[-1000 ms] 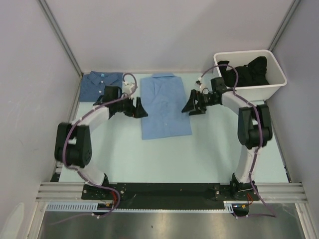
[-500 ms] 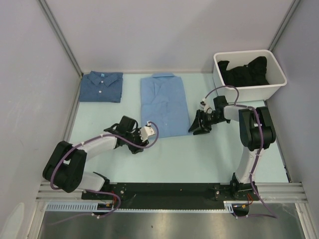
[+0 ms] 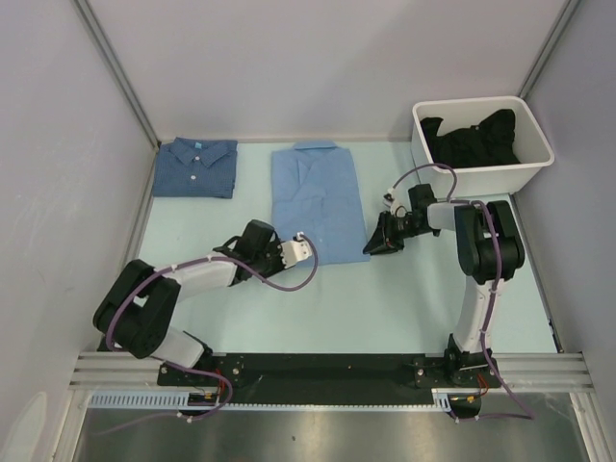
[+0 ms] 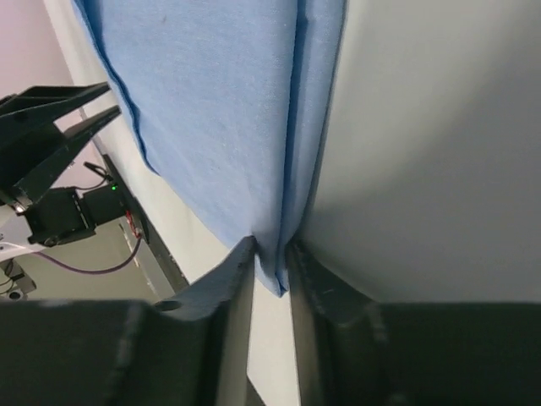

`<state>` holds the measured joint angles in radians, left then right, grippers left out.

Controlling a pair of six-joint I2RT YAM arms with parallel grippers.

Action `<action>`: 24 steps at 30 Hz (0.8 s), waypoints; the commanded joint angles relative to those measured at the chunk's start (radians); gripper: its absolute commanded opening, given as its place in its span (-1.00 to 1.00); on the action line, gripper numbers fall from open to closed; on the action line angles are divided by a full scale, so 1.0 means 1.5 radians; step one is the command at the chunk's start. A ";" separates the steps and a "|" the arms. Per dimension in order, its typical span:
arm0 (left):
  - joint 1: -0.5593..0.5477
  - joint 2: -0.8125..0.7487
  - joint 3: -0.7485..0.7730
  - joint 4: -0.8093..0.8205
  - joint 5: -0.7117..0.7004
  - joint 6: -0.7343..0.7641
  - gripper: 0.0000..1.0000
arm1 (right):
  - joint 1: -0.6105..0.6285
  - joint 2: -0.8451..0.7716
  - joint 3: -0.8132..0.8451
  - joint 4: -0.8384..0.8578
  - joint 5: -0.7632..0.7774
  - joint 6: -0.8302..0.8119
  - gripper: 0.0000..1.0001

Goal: Fold and stack the long sleeve shirts
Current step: Fold the shirt

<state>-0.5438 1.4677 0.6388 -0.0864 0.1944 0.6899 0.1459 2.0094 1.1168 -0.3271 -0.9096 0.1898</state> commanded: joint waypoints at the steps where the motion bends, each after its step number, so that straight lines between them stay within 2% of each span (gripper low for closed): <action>1: -0.005 0.018 0.005 -0.043 -0.011 0.065 -0.57 | 0.007 0.020 -0.006 0.010 0.042 -0.010 -0.76; 2: -0.005 0.007 0.004 -0.057 0.002 0.072 -0.68 | 0.008 0.016 -0.007 0.007 0.043 -0.011 -0.86; 3: -0.005 -0.004 -0.001 -0.069 0.017 0.081 -0.87 | 0.009 0.011 -0.009 0.003 0.043 -0.013 -0.92; 5: -0.005 -0.045 -0.007 -0.119 0.055 0.086 -1.00 | 0.013 0.001 -0.017 -0.017 0.044 -0.017 -1.00; 9: -0.006 -0.121 -0.037 -0.224 0.112 0.092 -1.00 | 0.022 -0.053 -0.071 -0.055 0.036 -0.030 -1.00; 14: -0.008 -0.208 -0.078 -0.294 0.148 0.073 -1.00 | 0.022 -0.105 -0.124 -0.108 0.033 -0.053 -0.99; 15: -0.007 -0.220 -0.084 -0.296 0.141 0.072 -1.00 | 0.023 -0.122 -0.125 -0.134 0.029 -0.063 -0.63; 16: -0.007 -0.234 -0.091 -0.294 0.134 0.074 -0.98 | 0.022 -0.134 -0.124 -0.150 0.028 -0.069 -0.44; 17: -0.005 -0.260 -0.102 -0.290 0.128 0.069 -0.85 | 0.021 -0.148 -0.121 -0.163 0.033 -0.086 -0.28; 18: -0.004 -0.278 -0.105 -0.288 0.124 0.067 -0.54 | 0.018 -0.160 -0.115 -0.195 0.039 -0.106 -0.08; 20: -0.003 -0.320 -0.109 -0.299 0.131 0.070 -0.18 | 0.006 -0.196 -0.088 -0.223 0.060 -0.195 0.00; 22: -0.004 -0.341 -0.113 -0.301 0.138 0.074 -0.08 | 0.006 -0.232 -0.062 -0.249 0.062 -0.300 0.03; 24: -0.006 -0.355 -0.120 -0.288 0.130 0.083 -0.06 | 0.017 -0.263 -0.065 -0.230 0.073 -0.366 0.04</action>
<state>-0.5533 0.9855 0.4694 -0.5171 0.3737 0.7895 0.1612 1.7309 0.9630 -0.6331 -0.8394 -0.0795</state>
